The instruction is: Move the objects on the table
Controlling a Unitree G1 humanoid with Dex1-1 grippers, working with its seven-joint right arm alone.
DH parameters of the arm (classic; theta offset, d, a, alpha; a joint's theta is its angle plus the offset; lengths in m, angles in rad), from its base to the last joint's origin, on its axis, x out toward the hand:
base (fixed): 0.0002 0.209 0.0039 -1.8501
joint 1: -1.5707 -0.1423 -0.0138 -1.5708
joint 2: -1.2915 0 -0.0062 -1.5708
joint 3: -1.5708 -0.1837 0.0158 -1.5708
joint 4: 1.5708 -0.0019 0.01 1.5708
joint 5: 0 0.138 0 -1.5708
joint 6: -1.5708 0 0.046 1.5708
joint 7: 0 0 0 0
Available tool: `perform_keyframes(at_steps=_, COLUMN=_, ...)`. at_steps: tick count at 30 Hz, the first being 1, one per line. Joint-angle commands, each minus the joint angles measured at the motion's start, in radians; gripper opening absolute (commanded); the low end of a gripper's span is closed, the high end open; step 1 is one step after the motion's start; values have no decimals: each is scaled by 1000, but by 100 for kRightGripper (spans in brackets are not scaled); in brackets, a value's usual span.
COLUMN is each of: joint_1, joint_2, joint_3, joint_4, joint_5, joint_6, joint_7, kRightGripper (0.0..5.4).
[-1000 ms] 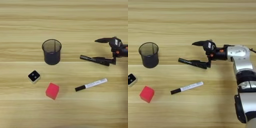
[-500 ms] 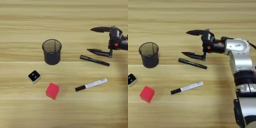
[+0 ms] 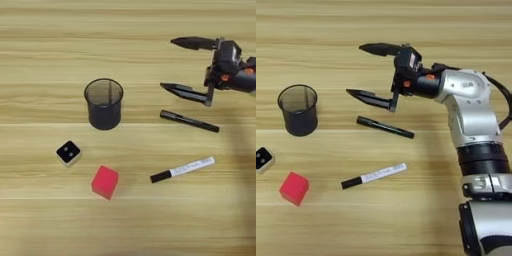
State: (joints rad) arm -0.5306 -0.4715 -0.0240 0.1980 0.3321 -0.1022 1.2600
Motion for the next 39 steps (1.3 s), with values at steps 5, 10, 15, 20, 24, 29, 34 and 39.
perform_keyframes(at_steps=5, joint_1=-34, joint_2=12, joint_3=1, joint_4=-142, joint_5=27, joint_6=53, joint_7=-90, kRightGripper=534)
perform_keyframes(at_steps=10, joint_1=-21, joint_2=26, joint_3=12, joint_4=-174, joint_5=29, joint_6=71, joint_7=-102, kRightGripper=534)
perform_keyframes(at_steps=15, joint_1=-10, joint_2=32, joint_3=20, joint_4=-199, joint_5=33, joint_6=81, joint_7=-110, kRightGripper=534)
perform_keyframes(at_steps=20, joint_1=7, joint_2=40, joint_3=32, joint_4=-225, joint_5=34, joint_6=92, joint_7=-114, kRightGripper=534)
perform_keyframes(at_steps=24, joint_1=20, joint_2=50, joint_3=47, joint_4=-239, joint_5=34, joint_6=98, joint_7=-116, kRightGripper=534)
perform_keyframes(at_steps=29, joint_1=43, joint_2=66, joint_3=74, joint_4=-266, joint_5=32, joint_6=107, joint_7=-117, kRightGripper=534)
perform_keyframes(at_steps=34, joint_1=62, joint_2=74, joint_3=94, joint_4=-294, joint_5=28, joint_6=119, joint_7=-119, kRightGripper=534)
perform_keyframes(at_steps=39, joint_1=78, joint_2=85, joint_3=119, joint_4=-338, joint_5=47, joint_6=167, joint_7=-124, kRightGripper=534)
